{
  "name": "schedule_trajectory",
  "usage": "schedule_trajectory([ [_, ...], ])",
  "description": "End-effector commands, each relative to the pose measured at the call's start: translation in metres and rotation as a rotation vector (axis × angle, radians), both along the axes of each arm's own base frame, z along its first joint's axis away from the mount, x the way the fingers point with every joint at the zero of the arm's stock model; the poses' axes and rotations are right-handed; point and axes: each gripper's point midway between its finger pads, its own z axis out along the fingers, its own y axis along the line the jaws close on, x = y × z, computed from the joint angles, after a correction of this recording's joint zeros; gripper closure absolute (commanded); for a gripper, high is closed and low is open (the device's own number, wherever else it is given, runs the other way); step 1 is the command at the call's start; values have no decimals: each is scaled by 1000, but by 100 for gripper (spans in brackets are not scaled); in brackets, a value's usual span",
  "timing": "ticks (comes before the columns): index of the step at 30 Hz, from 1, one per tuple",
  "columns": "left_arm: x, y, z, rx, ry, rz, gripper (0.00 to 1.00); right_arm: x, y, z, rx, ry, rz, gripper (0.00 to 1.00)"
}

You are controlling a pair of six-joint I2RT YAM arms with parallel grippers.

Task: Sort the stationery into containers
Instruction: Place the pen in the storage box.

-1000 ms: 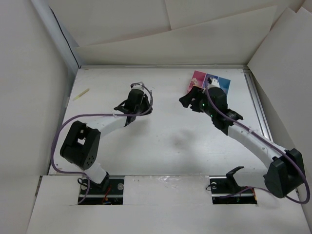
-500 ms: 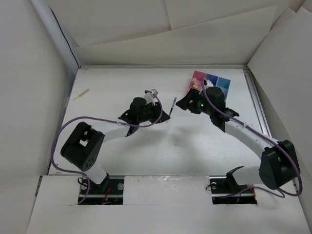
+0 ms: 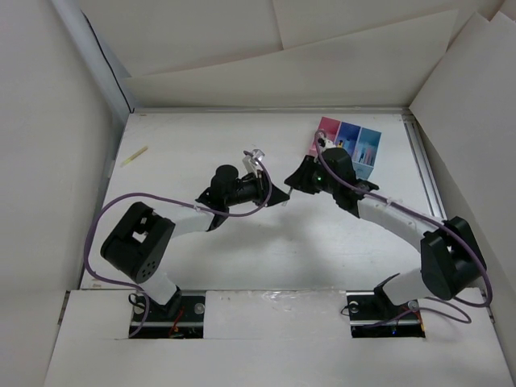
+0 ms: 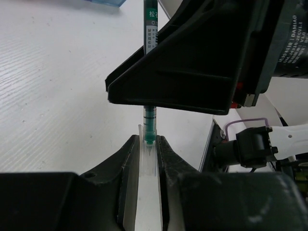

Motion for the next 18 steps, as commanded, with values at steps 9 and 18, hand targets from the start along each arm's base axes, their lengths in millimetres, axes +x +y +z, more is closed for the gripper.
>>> schedule_trajectory([
  [9, -9, -5, 15, -71, -56, -72, 38, 26, 0, 37, 29, -106, -109, 95],
  [18, -7, 7, 32, -67, -123, 7, 25, 78, -85, 60, -97, -156, -403, 98],
])
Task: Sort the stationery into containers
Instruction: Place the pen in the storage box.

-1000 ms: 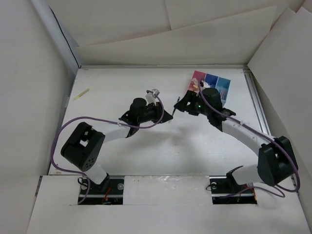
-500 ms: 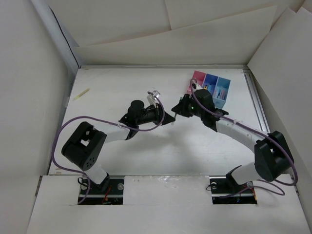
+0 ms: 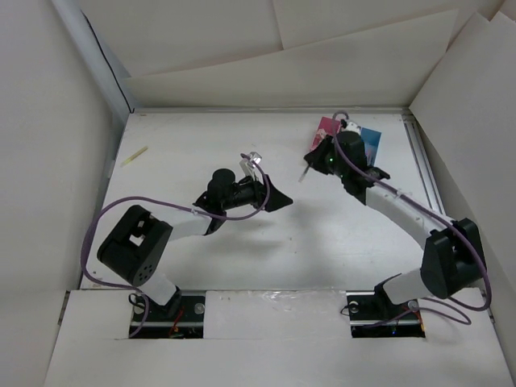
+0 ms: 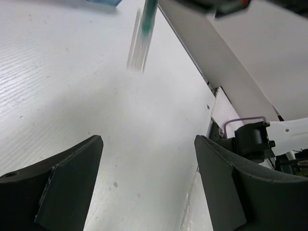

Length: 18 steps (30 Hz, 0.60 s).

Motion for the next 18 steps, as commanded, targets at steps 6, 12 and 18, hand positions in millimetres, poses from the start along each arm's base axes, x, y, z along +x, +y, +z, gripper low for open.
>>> schedule_trajectory([
  [6, -1, 10, 28, -35, -118, 43, 27, 83, -163, 39, -222, -63, -565, 98],
  [12, -1, 9, 25, -34, -101, 44, 28, 123, -243, 18, -287, 37, -723, 99],
  [18, -1, 9, 23, -28, -93, 44, 28, 140, -261, 10, -316, 73, -743, 99],
])
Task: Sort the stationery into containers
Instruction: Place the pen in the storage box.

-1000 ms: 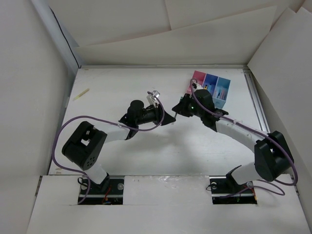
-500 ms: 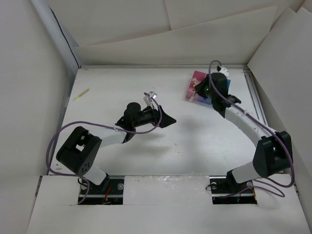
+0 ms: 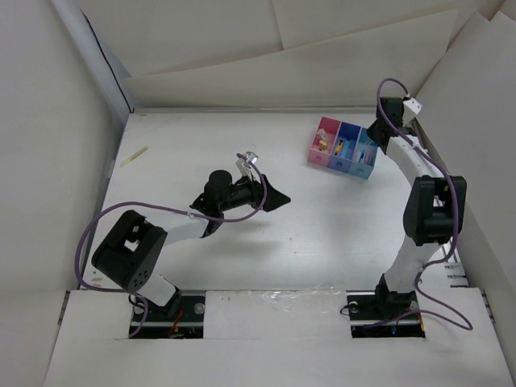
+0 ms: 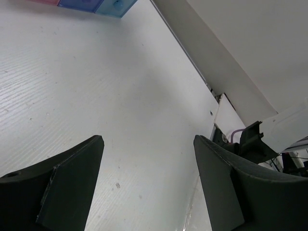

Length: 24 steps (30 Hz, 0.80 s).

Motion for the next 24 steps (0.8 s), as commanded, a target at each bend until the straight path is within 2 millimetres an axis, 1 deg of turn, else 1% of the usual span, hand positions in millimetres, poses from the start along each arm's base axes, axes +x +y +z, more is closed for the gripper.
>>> schedule_trajectory([
  [1, -1, 0, 13, -25, -50, -5, 28, 7, 0, 21, -35, -6, 5, 99],
  [2, -1, 0, 17, -30, -58, -5, 28, 6, 0, 17, -42, 15, 10, 99],
  [4, 0, 1, 17, -30, -59, 4, 28, 10, 0, 12, -42, 27, 10, 99],
  [5, 0, 1, 17, -33, -50, 5, 28, 10, 0, 15, -42, 29, 10, 98],
  [6, 0, 1, 17, -33, -50, 5, 28, 10, 0, 9, -42, 41, 10, 98],
  [7, 0, 1, 17, -33, -50, 5, 28, 10, -1, 8, -49, 45, 15, 98],
  [8, 0, 1, 17, -33, -50, 5, 28, 11, -1, 4, -49, 54, 15, 98],
  [11, 0, 1, 17, -33, -50, 5, 28, 15, -4, 2, -67, 58, 4, 97],
  [12, 0, 1, 15, -28, -43, 5, 28, 14, -4, -6, -68, 81, 5, 97],
  [13, 0, 1, 15, -28, -43, 5, 28, 15, -6, -1, -75, 70, -6, 97],
  [15, 0, 1, 11, -23, -35, 5, 28, 16, -8, -12, -89, 102, -6, 97],
  [18, 0, 1, 11, -23, -35, 5, 28, 15, -12, -16, -103, 112, -26, 97],
  [19, 0, 1, 11, -23, -35, 5, 28, 16, -7, -20, -104, 121, -16, 97],
  [20, 2, 1, 11, -22, -36, 16, 28, 16, -9, -20, -111, 121, -26, 97],
  [21, 2, 1, 11, -22, -36, 16, 28, 14, -9, -24, -112, 130, -25, 95],
  [22, 2, 1, 11, -22, -36, 16, 28, 14, -4, -28, -113, 139, -16, 93],
  [23, 2, 1, 9, -16, -29, 16, 28, 15, -4, -28, -113, 139, -16, 85],
  [24, 2, 1, 9, -16, -28, 16, 28, 15, -4, -28, -113, 139, -16, 81],
])
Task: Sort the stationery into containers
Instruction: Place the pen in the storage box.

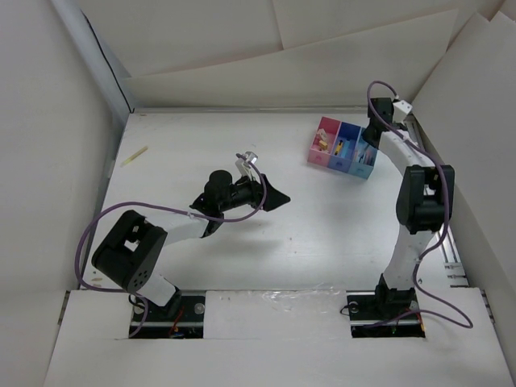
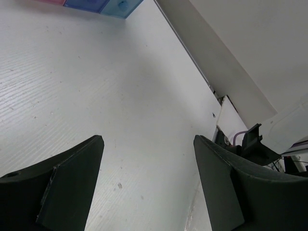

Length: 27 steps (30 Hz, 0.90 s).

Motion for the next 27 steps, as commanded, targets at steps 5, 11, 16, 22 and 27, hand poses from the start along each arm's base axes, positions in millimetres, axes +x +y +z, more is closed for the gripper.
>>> schedule_trajectory([
  [5, 2, 2, 9, -11, -37, 16, 28, 7, 13, 26, -28, -51, 17, 58],
  [11, 8, 4, 6, 9, -31, 46, 29, 1, 22, 44, -20, -84, 18, 41],
  [16, 23, 8, 3, 48, -16, 126, 39, -20, 43, 92, 24, -202, 32, 36],
  [22, 48, 17, 10, 78, 23, 266, 63, -82, 106, 123, 144, -349, 172, 74],
  [27, 86, 20, 43, 51, 25, 384, 86, -130, 162, 125, 248, -418, 325, 100],
])
